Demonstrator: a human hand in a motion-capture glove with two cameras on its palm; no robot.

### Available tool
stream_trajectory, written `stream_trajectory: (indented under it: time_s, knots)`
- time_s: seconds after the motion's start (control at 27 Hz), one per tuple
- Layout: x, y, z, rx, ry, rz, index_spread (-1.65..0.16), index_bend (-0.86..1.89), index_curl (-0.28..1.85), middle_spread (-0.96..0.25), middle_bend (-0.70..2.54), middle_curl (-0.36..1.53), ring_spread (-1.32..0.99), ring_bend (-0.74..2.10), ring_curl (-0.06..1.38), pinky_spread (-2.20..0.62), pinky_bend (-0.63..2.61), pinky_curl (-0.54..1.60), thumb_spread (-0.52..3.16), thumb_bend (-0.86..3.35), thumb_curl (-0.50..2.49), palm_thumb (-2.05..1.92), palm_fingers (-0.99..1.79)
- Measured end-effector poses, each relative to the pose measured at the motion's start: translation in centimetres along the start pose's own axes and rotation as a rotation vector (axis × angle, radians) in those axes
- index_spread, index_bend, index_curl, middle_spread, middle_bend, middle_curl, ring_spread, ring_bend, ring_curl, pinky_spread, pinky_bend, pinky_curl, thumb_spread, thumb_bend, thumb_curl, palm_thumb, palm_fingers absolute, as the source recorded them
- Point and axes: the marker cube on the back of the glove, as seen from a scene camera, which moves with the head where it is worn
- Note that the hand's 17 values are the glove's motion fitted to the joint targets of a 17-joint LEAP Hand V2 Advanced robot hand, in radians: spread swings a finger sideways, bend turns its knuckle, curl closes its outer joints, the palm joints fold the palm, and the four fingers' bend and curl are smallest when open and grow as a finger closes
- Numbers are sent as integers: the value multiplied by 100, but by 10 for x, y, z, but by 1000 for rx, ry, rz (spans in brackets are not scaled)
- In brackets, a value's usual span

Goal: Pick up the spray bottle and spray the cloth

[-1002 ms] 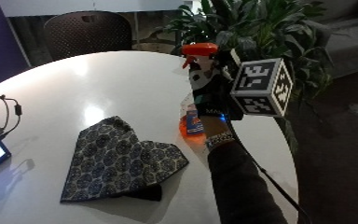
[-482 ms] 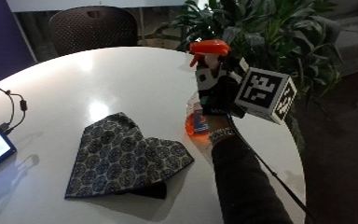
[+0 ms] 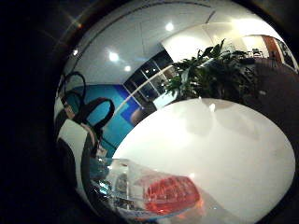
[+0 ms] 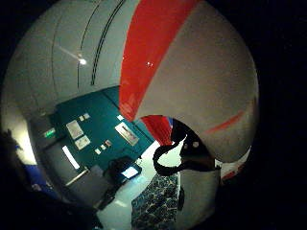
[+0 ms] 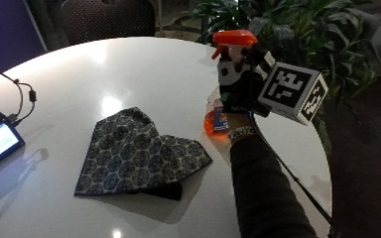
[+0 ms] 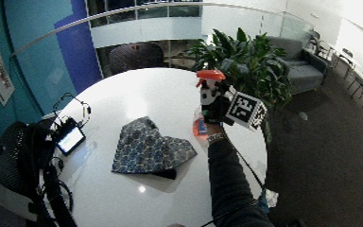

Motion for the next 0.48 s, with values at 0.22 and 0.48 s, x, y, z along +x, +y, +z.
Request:
stream_trajectory:
  time_s: [0.22,0.48]
  knots:
    - [19,9,-5,-30,9,32,-29,21,46,-22,60,52,-22,77,48,-32,58,44,105,-2,47,78,141]
    - [18,16,-15,-122,25,-1,-28,20,48,-22,61,53,-21,77,48,-32,59,44,107,-2,48,78,139]
